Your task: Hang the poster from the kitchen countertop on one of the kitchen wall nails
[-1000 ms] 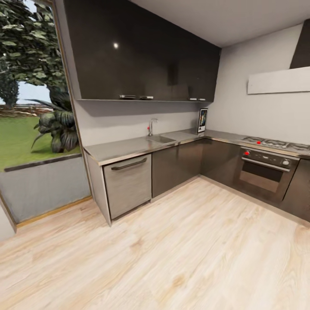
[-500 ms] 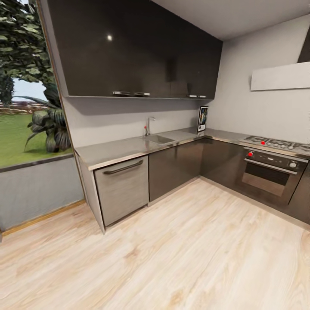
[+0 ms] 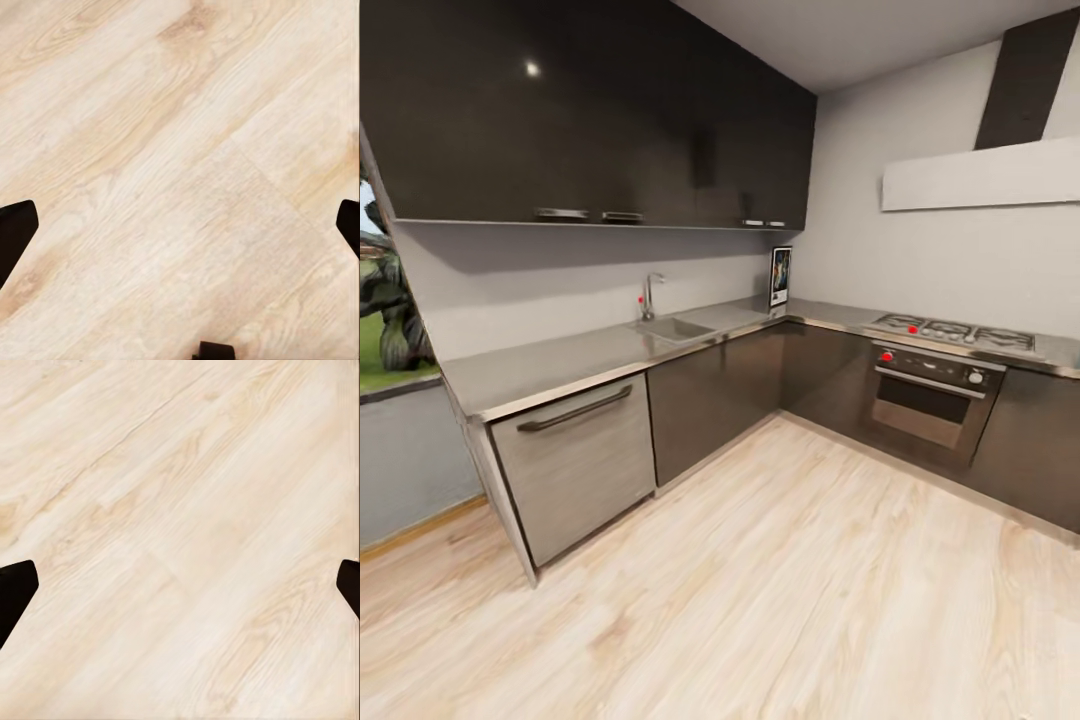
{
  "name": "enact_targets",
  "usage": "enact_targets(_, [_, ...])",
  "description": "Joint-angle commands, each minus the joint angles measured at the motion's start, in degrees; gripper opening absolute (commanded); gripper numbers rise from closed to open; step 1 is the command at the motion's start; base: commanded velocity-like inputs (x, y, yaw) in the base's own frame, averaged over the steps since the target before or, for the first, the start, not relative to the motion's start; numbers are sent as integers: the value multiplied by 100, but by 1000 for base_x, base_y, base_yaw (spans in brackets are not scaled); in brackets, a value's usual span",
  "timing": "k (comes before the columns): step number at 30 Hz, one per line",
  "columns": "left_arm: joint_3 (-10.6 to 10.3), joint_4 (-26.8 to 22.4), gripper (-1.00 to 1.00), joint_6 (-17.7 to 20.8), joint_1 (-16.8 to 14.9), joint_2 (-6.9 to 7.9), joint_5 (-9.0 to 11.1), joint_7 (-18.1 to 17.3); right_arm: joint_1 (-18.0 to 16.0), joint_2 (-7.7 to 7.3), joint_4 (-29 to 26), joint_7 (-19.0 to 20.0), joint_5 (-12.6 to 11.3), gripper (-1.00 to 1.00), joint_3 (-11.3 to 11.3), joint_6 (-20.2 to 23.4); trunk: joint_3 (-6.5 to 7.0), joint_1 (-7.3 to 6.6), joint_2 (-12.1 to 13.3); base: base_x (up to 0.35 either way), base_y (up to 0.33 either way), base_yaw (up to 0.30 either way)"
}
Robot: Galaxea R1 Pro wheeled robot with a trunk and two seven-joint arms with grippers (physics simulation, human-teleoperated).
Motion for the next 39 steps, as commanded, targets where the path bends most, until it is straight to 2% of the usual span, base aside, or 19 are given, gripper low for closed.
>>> enact_targets(1, [9, -10, 100, -5, 3, -1, -14, -3, -5, 0, 7, 0, -1, 100, 1, -19, -5, 3, -2, 301, -192, -299])
enact_targets(10, [9, -10, 100, 0, 3, -1, -14, -3, -5, 0, 7, 0, 14, 100, 3, -19, -5, 3, -2, 300, -192, -183])
enact_targets(39, [9, -10, 100, 0, 3, -1, -15, -3, -5, 0, 51, 1, 25, 100, 4, -19, -5, 3, -2, 309, -147, -6])
